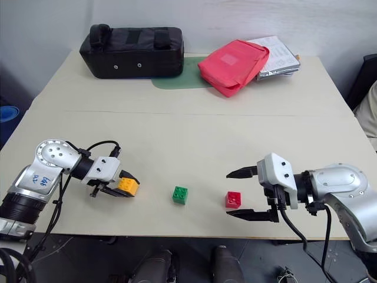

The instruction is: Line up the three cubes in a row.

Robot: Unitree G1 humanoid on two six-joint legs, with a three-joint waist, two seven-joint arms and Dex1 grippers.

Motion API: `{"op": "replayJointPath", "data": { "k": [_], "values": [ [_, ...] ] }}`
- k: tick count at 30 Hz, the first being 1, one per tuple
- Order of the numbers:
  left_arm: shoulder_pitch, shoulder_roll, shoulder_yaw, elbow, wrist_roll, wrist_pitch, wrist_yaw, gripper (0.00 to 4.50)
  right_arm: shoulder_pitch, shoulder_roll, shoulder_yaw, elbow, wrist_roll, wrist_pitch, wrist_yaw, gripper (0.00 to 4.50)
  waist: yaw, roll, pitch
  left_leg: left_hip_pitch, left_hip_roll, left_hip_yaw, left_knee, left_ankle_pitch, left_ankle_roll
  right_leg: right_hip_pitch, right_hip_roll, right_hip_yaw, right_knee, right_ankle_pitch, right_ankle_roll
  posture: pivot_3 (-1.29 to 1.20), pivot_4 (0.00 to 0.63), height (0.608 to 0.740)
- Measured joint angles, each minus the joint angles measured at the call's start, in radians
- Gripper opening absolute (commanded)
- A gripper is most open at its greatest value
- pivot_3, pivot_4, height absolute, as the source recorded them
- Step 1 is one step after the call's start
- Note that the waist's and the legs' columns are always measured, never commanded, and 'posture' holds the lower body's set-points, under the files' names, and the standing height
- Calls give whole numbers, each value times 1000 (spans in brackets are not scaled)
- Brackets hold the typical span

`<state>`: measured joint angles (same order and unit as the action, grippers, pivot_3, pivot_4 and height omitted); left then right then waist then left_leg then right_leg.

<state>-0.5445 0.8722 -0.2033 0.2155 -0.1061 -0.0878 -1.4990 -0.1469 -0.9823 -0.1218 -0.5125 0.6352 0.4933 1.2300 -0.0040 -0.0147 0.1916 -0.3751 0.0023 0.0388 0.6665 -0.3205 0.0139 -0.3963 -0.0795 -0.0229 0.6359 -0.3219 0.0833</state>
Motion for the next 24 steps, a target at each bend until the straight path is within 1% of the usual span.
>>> {"op": "replayJointPath", "data": {
  "k": [5, 11, 21, 23, 24],
  "values": [
    [0, -34, -17, 39, 29, -20, 18, 1525, 13, 0, -1, -17, 0, -4, -9, 4500, 2, 0, 0, 0, 0, 0, 0, 0, 1, 0, 0, 0, 0, 0, 0, 0, 150, 740],
    [-14, -50, -17, 70, 33, -32, 25, 1525, 13, 0, -2, -26, 2, -4, -17, 4500, 2, 0, 0, 0, 0, 0, 0, 0, 1, 0, 0, 0, 0, 0, 0, 0, 150, 740],
    [-17, -67, -15, 71, 31, -5, 33, 1525, 13, 0, -2, -26, 2, -3, -21, 4500, 3, 0, 0, 1, 0, 0, 1, 0, 1, 1, 0, 0, 0, 0, 0, 0, 150, 740],
    [-16, -67, -14, 71, 27, 4, 31, 2268, 13, 0, -2, -26, 2, -3, -21, 4500, 3, 0, 0, 1, 0, 0, 1, 0, 1, 1, 0, 0, 0, 0, 0, 0, 150, 740],
    [-13, -67, -13, 70, 26, 8, 29, 2487, 14, 0, -2, -26, 2, -4, -20, 4500, 3, 0, 0, 1, 0, 0, 1, 0, 1, 1, 0, 0, 0, 0, 0, 0, 150, 740]
  ]
}}
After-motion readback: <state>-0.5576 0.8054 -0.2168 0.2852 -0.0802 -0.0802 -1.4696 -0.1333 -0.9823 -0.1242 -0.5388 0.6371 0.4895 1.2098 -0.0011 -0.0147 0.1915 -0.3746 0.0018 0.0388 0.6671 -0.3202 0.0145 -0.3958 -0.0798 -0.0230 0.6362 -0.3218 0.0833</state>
